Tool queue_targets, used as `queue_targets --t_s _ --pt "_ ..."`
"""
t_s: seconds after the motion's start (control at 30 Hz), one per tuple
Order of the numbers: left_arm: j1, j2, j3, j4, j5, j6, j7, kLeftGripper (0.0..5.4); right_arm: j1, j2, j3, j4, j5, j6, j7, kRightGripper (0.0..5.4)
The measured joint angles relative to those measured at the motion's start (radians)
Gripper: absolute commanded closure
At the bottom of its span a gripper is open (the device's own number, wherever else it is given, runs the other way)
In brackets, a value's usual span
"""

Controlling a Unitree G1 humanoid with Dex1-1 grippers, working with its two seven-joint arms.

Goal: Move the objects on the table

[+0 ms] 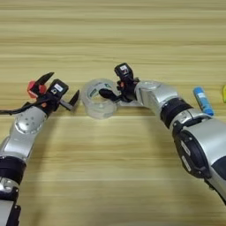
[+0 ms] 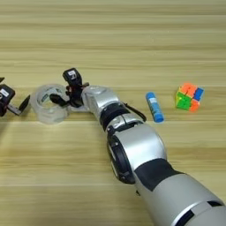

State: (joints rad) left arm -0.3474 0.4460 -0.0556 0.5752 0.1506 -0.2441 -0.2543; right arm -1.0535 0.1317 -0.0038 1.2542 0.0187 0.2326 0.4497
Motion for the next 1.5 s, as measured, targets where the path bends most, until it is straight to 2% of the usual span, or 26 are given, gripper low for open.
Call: queue_targets --t_s 0.27,0.87,1.5 --pt "0.0 0.0 0.051 -0.017 -0.009 -0.003 0.03 0.0 0.0 0.0 0.008 0.0 -0.001 -0.001 -0.004 2.15" --pt "0.0 -0.005 0.059 -0.025 -0.011 -0.004 0.036 0.0 0.0 -0.001 0.002 -0.014 0.005 -0.004 -0.006 3.77" --pt "0.0 -0.005 0.069 -0.024 -0.035 -0.004 0.037 0.0 -0.001 -0.009 -0.041 -0.111 0.043 0.046 0.037 3.83"
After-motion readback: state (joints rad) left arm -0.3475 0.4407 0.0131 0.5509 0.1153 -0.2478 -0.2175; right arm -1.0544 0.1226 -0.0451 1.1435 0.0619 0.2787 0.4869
